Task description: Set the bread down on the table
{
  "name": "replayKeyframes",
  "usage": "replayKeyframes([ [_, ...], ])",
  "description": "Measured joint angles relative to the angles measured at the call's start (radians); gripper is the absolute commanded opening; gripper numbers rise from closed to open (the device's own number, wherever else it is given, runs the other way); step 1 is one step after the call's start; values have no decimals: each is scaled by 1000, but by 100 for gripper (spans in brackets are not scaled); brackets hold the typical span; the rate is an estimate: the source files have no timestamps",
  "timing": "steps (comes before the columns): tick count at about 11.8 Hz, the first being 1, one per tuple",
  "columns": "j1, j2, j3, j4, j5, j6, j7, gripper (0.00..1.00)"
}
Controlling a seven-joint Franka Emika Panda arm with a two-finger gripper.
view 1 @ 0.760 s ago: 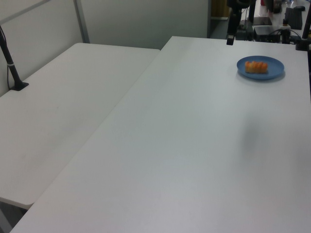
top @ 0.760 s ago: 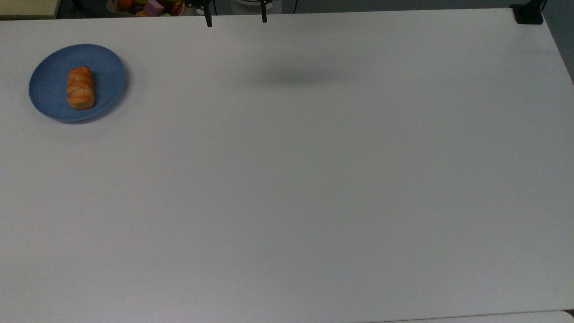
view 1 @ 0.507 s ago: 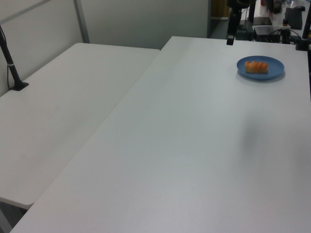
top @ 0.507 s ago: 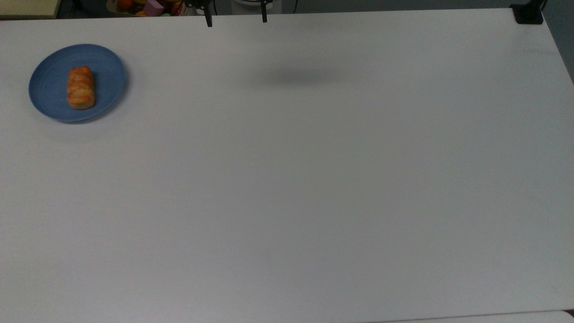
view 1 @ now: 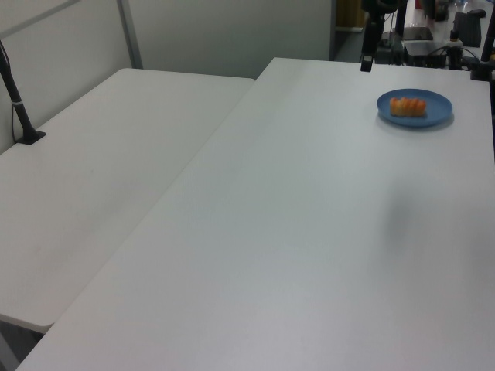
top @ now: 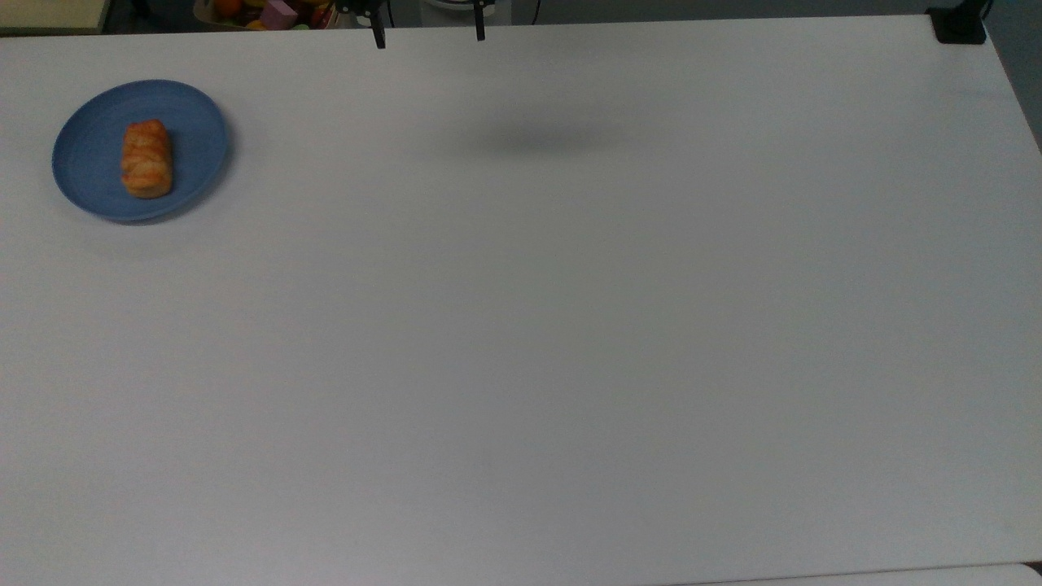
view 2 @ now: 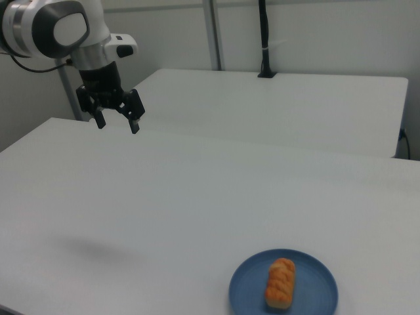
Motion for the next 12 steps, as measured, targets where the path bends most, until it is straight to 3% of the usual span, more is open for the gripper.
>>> replayKeyframes([
  [4, -2, -3, -37, 1, -2, 0, -33, 100],
  [12, -55, 11, -315, 9, -46, -19, -510, 100],
])
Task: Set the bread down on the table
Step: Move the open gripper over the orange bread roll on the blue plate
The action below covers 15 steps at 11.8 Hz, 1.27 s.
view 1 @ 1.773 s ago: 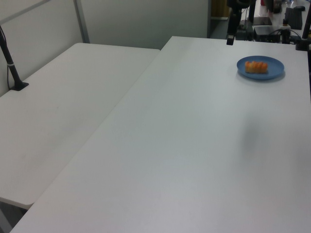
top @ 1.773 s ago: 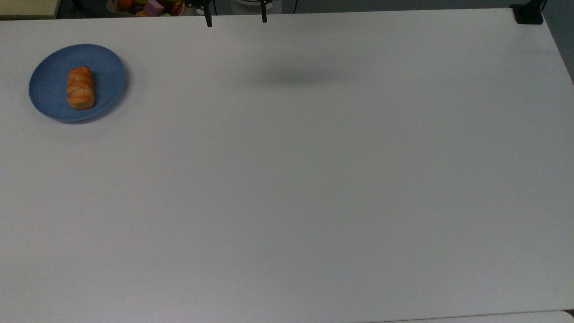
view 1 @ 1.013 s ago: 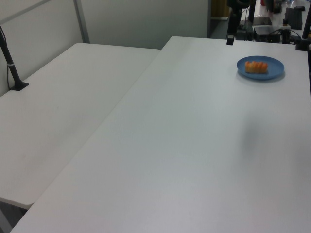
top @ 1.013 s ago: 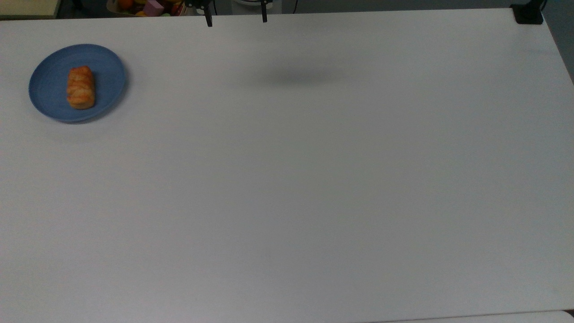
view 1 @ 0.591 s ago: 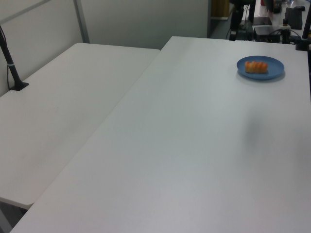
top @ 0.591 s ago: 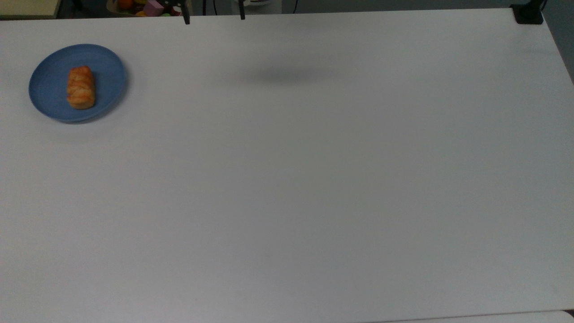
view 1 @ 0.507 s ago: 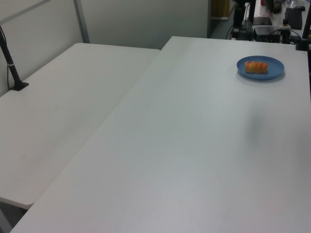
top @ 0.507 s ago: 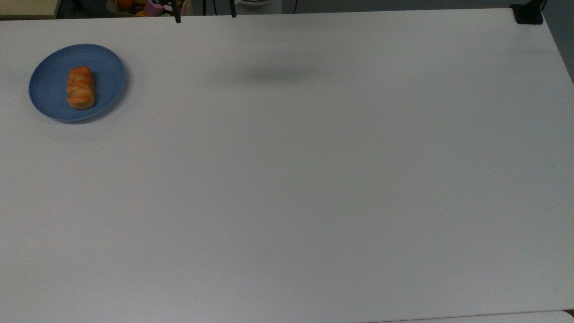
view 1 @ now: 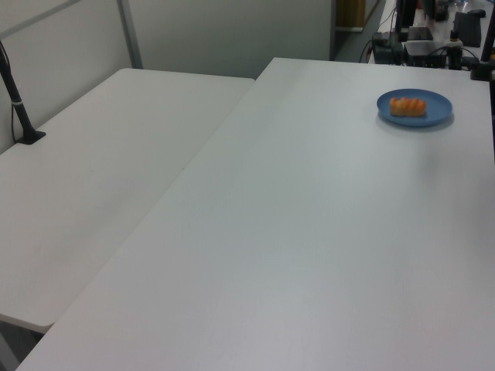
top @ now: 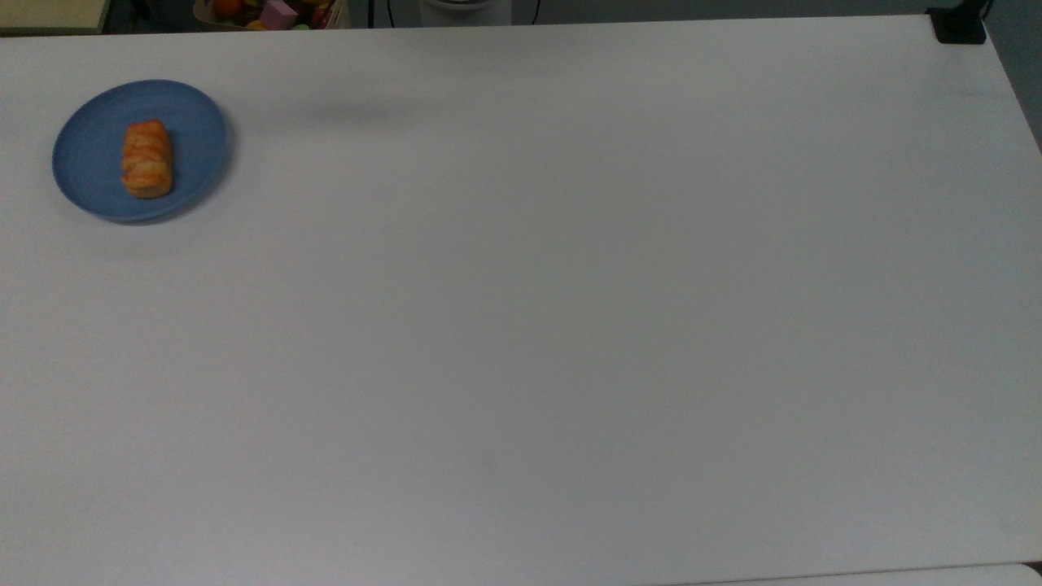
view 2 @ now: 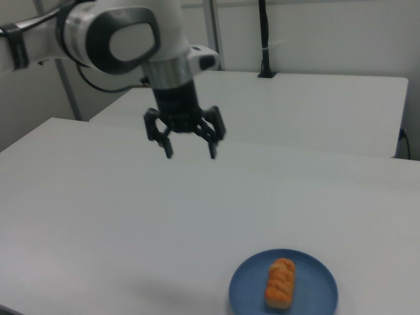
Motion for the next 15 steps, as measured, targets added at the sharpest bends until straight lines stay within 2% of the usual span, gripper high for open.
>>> replayKeyframes([
  [2, -24, 39, -68, -5, 0, 8, -34, 100],
  [3, -51, 62, -81, -17, 0, 48, -40, 100],
  [7, -143, 178, -100, -86, 14, 213, -114, 100],
  [9, -171, 226, -105, -116, 70, 297, -137, 100],
  [11, -190, 272, -105, -150, 87, 368, -151, 100],
  [15, -194, 369, -105, -158, 87, 467, -166, 100],
])
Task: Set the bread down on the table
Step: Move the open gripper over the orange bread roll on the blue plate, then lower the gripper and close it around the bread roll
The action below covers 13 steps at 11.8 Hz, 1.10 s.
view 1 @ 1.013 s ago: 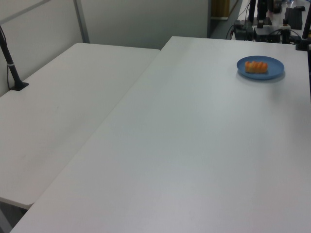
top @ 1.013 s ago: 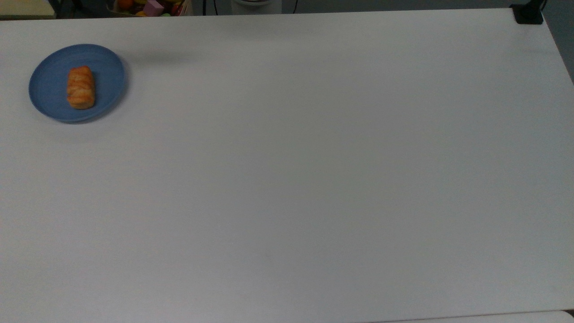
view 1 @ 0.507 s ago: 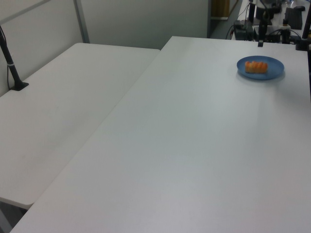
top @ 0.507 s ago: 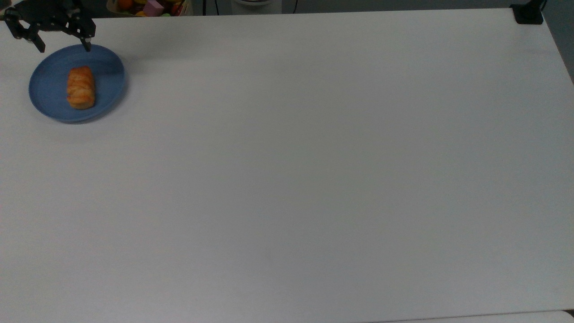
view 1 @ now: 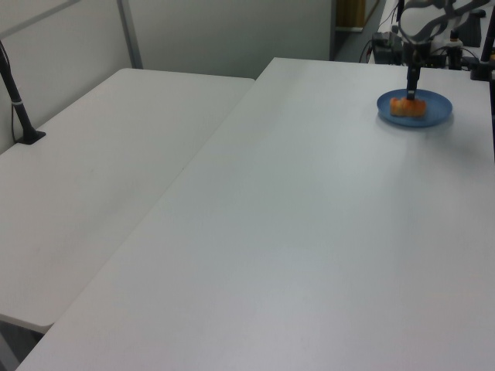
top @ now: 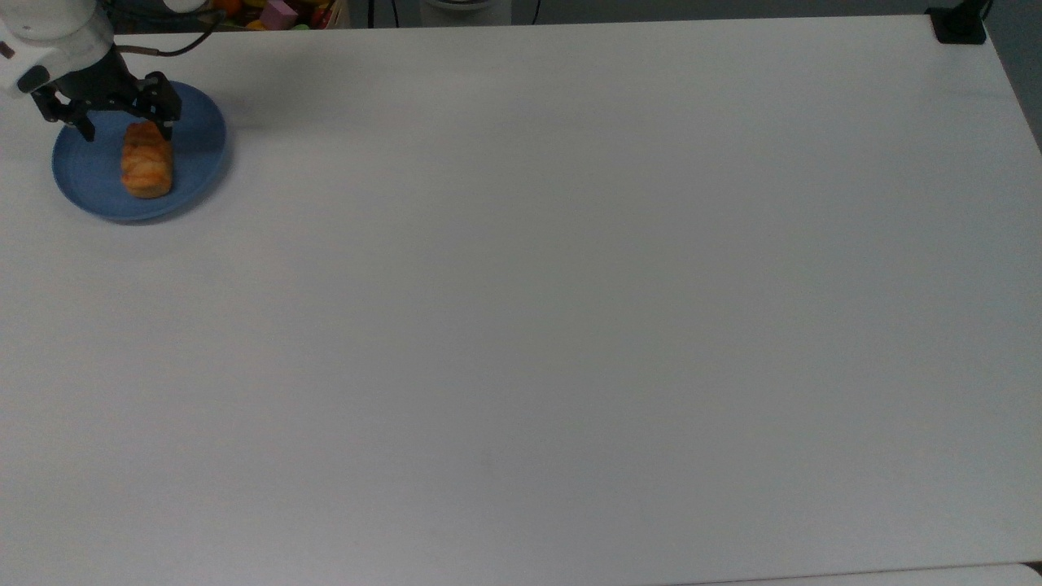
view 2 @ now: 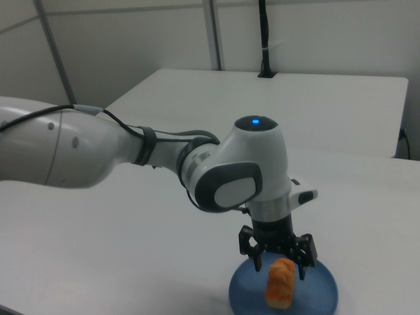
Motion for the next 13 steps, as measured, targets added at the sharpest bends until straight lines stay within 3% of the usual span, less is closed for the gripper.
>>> replayKeyframes([
  [4, 0, 51, 0, -1, 0, 36, -3, 96],
  [6, 0, 61, 0, -2, 0, 37, -4, 77],
  [8, 0, 68, 1, -25, 0, 86, -8, 49],
  [9, 0, 68, 1, -35, 0, 96, -19, 40],
  [13, -1, 64, 1, -35, 0, 96, -56, 41],
])
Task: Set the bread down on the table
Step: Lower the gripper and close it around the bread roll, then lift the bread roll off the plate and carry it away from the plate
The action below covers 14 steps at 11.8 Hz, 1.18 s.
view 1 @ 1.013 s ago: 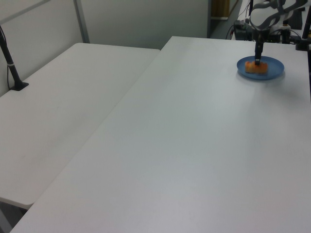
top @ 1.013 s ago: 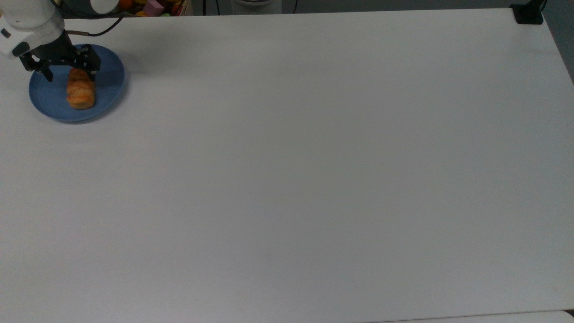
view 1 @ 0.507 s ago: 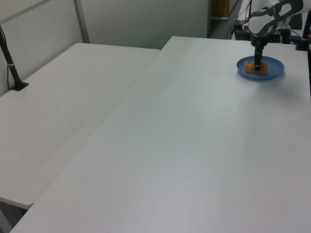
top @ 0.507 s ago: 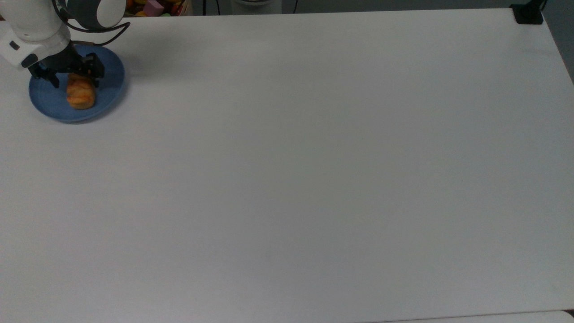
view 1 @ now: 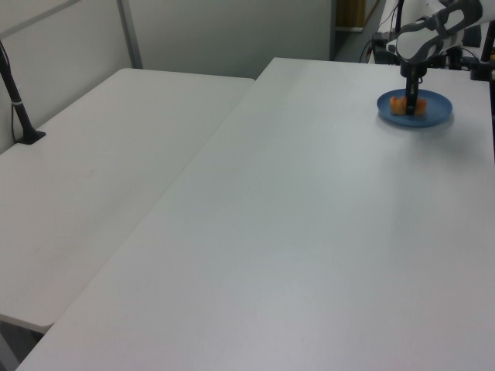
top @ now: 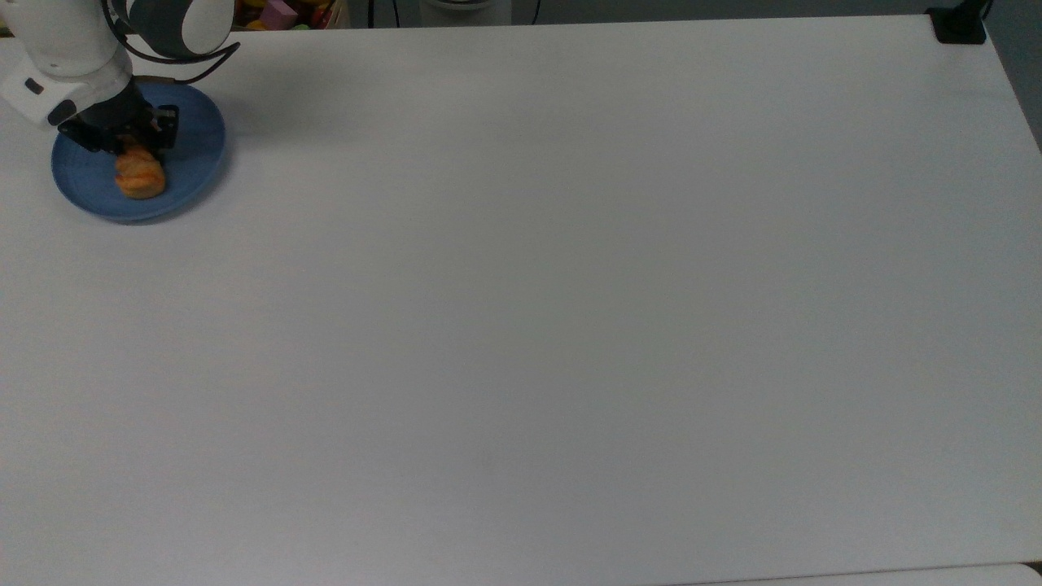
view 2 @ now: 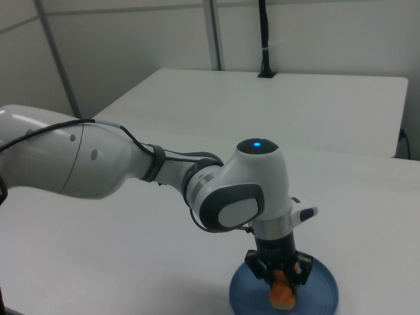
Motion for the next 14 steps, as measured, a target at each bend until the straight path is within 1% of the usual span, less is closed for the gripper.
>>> replayKeyframes([
  [2, -1, -5, 0, 9, 0, -3, -1, 41],
  [4, 0, -17, 1, 42, 7, -14, -1, 42],
  [5, 0, -24, 4, 67, 36, -28, -1, 42],
  [8, 2, -29, 13, 160, 174, -48, -3, 42],
  [10, 3, -20, 33, 219, 248, -48, -3, 42],
  [12, 5, 16, 63, 297, 286, -48, 13, 42],
  [14, 5, 94, 97, 412, 294, -22, 87, 42],
])
